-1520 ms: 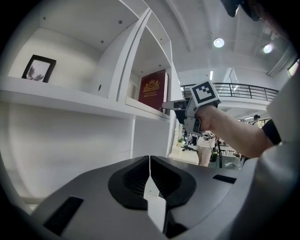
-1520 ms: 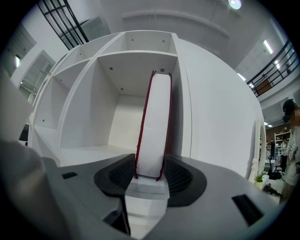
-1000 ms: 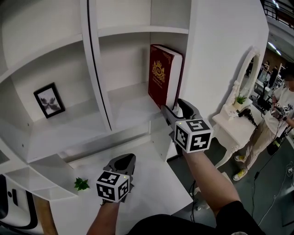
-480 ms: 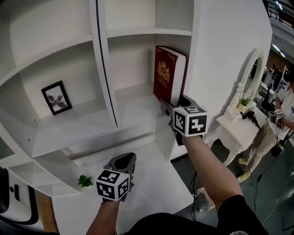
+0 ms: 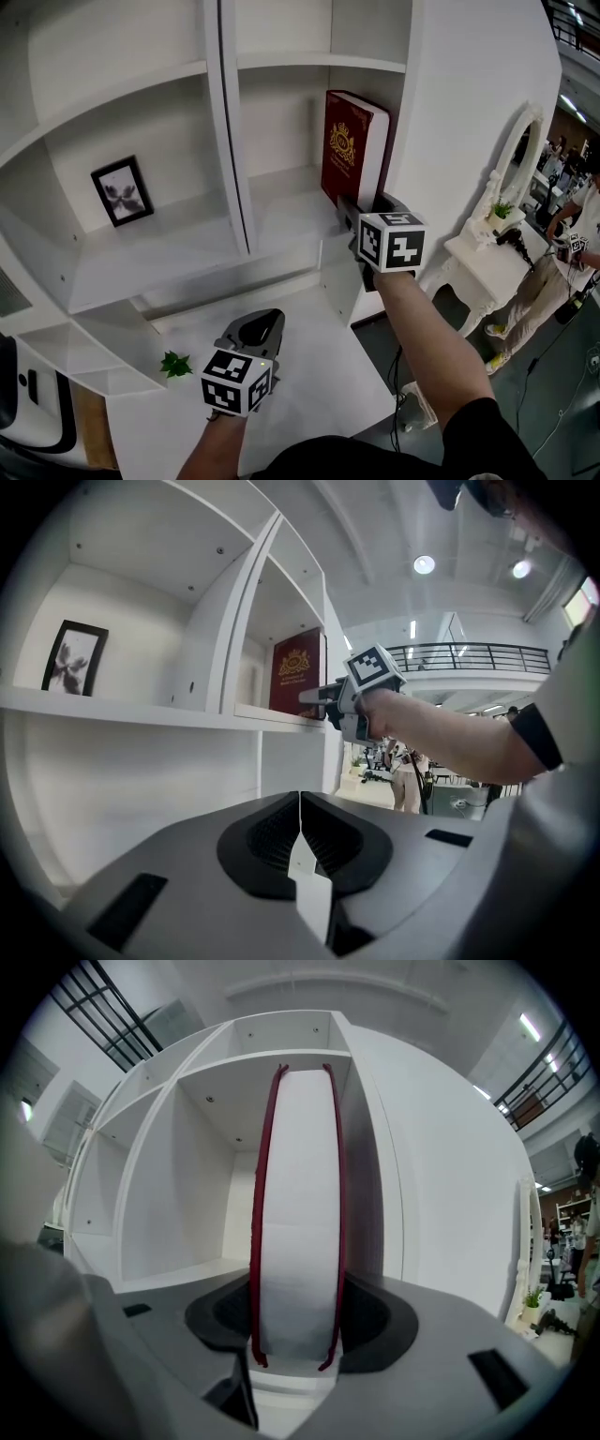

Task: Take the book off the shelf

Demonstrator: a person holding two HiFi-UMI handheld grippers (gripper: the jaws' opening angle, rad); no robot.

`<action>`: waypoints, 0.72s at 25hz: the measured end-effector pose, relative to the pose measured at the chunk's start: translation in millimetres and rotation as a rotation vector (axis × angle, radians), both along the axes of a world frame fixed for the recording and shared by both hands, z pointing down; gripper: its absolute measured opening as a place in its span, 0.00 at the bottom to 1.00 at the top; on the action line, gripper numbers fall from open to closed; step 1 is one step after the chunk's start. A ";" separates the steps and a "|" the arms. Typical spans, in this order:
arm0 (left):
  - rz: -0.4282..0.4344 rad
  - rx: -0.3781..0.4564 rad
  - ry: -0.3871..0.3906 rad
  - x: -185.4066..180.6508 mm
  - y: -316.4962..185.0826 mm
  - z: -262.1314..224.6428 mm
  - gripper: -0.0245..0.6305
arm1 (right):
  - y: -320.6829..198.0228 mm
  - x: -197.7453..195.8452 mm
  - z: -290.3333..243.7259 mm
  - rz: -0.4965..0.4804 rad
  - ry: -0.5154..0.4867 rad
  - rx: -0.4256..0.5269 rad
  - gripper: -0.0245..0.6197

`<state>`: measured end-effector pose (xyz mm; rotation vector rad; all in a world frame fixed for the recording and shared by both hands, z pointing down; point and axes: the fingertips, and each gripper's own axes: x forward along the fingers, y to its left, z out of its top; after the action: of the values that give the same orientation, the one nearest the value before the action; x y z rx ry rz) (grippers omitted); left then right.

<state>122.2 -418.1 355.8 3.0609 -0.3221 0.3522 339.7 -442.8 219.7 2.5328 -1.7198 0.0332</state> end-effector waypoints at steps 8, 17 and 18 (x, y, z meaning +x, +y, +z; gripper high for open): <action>0.031 -0.003 0.025 -12.9 -4.4 -0.4 0.06 | 22.0 -27.0 -0.1 0.000 0.002 0.043 0.40; 0.090 -0.026 0.078 -37.9 -9.3 -4.6 0.06 | 65.8 -76.7 4.3 -0.019 -0.034 0.094 0.40; 0.102 -0.030 0.083 -40.1 -8.0 -4.1 0.06 | 68.3 -85.0 4.5 -0.022 -0.033 0.097 0.40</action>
<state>82.1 -426.1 351.6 3.0588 -0.1562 0.2314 254.7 -374.5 224.2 2.5949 -1.8037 -0.0098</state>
